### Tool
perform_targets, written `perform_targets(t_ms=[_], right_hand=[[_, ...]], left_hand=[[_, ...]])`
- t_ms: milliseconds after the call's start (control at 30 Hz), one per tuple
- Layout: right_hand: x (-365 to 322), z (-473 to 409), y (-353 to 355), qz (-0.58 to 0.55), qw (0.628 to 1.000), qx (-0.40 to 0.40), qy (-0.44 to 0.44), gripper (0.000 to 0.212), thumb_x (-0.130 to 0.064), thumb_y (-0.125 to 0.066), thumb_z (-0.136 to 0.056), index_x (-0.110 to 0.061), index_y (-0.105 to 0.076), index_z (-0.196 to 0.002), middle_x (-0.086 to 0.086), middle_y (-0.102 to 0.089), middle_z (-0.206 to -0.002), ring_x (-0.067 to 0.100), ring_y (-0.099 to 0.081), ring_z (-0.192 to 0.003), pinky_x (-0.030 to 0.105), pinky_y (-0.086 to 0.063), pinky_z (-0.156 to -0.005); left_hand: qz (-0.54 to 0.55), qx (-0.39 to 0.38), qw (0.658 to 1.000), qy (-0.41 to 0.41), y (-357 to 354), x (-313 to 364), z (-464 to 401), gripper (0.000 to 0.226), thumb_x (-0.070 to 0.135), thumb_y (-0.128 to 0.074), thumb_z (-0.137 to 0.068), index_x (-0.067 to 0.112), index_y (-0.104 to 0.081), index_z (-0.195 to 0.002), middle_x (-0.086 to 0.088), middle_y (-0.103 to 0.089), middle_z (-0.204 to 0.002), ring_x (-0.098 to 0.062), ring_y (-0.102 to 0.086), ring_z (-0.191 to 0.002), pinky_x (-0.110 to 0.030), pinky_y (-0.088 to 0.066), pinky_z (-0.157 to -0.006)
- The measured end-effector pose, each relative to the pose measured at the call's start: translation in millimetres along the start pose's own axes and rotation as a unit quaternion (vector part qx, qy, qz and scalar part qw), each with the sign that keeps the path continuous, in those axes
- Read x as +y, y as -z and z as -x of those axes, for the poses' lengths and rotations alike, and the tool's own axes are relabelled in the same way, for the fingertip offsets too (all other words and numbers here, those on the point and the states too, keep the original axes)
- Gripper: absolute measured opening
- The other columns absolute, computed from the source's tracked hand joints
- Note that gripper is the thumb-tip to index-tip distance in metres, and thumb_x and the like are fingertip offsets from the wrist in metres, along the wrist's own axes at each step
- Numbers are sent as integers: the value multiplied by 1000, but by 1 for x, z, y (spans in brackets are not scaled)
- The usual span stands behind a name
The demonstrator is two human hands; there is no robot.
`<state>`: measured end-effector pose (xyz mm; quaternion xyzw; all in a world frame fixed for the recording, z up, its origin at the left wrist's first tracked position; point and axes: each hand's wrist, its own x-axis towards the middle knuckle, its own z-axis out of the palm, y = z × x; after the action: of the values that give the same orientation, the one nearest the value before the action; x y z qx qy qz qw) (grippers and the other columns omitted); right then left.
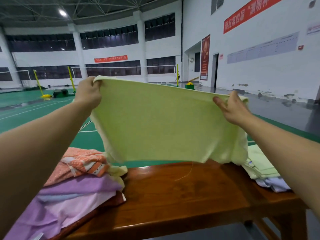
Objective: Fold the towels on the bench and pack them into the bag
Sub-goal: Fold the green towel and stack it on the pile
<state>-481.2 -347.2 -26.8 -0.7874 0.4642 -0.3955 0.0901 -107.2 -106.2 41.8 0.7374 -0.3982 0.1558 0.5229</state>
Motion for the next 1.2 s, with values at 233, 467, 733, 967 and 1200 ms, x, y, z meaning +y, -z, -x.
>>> perform_targets(t_ms=[233, 467, 733, 967, 1200], right_hand=[[-11, 26, 1, 17, 1000, -3, 8, 89, -76, -31, -90, -2, -26, -141, 17, -57, -123, 38, -56, -114, 53, -40, -102], [16, 147, -37, 167, 985, -27, 21, 72, -71, -20, -95, -5, -42, -115, 20, -67, -100, 40, -63, -94, 50, -40, -97], [54, 253, -54, 322, 933, -137, 87, 65, -74, -2, -89, -22, -41, -89, 3, -70, -79, 29, -67, -86, 43, -41, -90], [49, 258, -36, 264, 955, -95, 91, 63, -73, -11, -93, -24, -43, -69, -3, -56, -66, 23, -59, -69, 35, -40, -57], [55, 234, -29, 194, 978, -67, 46, 56, -65, -28, -99, -22, -52, -73, -3, -57, -64, 23, -57, -66, 34, -42, -57]], left_hand=[[-7, -17, 1000, -22, 17, -25, 23, 30, 21, -40, -109, 3, -64, -110, -14, -58, -96, -24, -49, -86, -33, -31, -71], [-94, -151, 983, -51, 25, -120, 132, 24, 15, -48, -106, 2, -67, -110, -25, -50, -146, -38, -35, -146, -37, -29, -114], [-146, -269, 940, -151, 58, -193, 255, 29, 34, -57, -99, 24, -73, -120, 2, -34, -158, -22, -23, -152, -44, -22, -122], [-285, -319, 898, -104, 75, -172, 277, 30, 35, -54, -99, 32, -61, -70, 4, -62, -101, -23, -61, -109, -34, -44, -87], [-402, -426, 811, -9, 42, -106, 268, 48, 71, -49, -90, 29, -62, -110, -2, -58, -118, -24, -60, -110, -34, -48, -90]])
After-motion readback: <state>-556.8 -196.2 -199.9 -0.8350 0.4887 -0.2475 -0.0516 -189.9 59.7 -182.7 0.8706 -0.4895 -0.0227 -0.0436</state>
